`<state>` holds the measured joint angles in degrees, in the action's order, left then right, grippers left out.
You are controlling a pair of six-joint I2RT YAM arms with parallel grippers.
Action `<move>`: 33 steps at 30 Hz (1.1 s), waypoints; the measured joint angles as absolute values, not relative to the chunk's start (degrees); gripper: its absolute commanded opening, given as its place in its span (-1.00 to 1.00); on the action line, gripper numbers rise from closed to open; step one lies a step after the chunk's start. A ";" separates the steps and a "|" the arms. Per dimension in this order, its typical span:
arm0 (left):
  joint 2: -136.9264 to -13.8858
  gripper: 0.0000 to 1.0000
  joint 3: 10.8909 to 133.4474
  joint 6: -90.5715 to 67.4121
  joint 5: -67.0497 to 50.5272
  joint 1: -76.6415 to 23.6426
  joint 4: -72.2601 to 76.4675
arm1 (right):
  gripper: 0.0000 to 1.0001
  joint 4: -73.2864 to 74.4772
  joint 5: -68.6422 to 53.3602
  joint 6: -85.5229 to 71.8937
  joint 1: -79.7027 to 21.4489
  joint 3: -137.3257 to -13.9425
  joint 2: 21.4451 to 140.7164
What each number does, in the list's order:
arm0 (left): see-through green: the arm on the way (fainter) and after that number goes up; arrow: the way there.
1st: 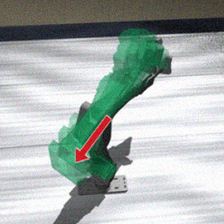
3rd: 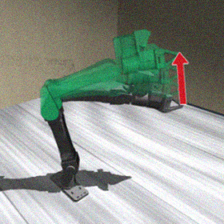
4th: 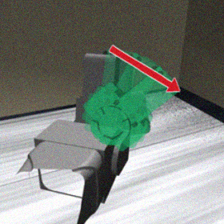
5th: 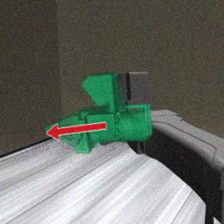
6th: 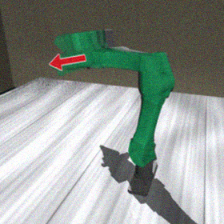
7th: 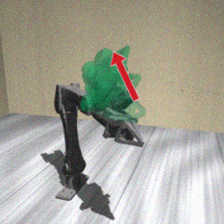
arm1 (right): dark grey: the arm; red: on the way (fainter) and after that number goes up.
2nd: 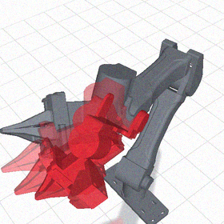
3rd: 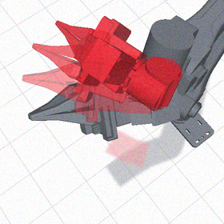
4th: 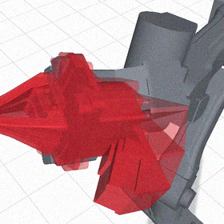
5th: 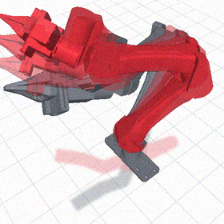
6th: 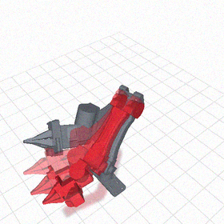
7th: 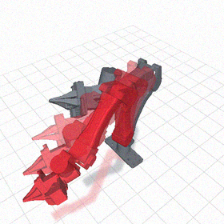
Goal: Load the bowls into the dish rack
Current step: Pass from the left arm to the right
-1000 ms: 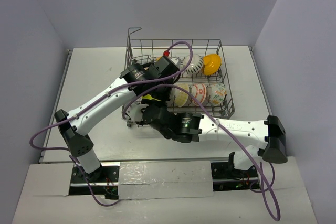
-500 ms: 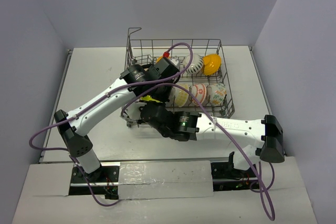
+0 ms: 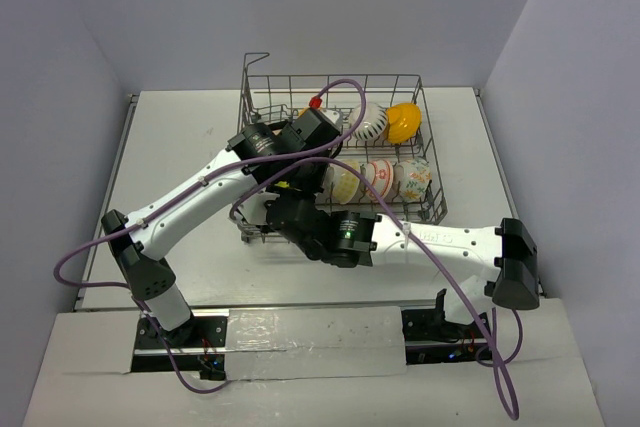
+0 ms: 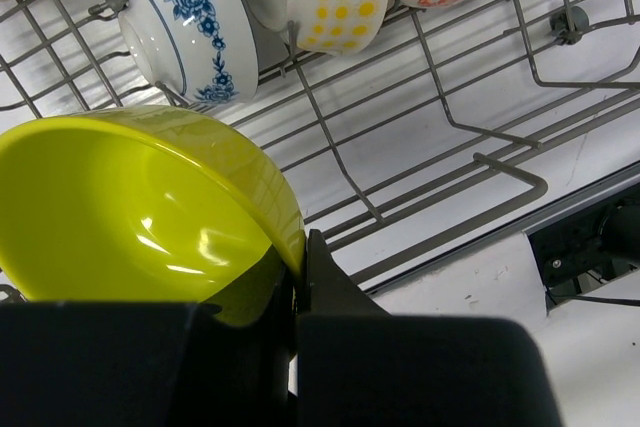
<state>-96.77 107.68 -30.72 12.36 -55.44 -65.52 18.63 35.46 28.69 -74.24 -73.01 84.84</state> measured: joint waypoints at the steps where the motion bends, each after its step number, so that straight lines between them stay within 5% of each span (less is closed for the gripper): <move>1: -96.77 -1.00 107.68 -30.72 12.38 -55.48 -65.65 | -0.20 18.65 35.53 28.73 -74.19 -73.17 84.93; 7: -96.77 -1.00 107.70 -30.61 13.21 -55.77 -66.04 | -0.61 18.55 35.42 29.04 -74.04 -73.97 85.67; 17: -96.77 -1.00 107.70 -29.78 13.39 -55.86 -66.04 | -1.00 18.70 35.48 29.47 -74.04 -74.70 86.54; 24: -96.77 -0.99 107.68 -28.62 13.30 -55.75 -66.08 | -1.00 20.40 36.18 29.19 -74.00 -76.75 88.29; 33: -97.06 -0.72 107.70 -27.81 12.69 -55.70 -66.15 | -1.00 22.79 36.36 28.40 -73.95 -78.13 89.32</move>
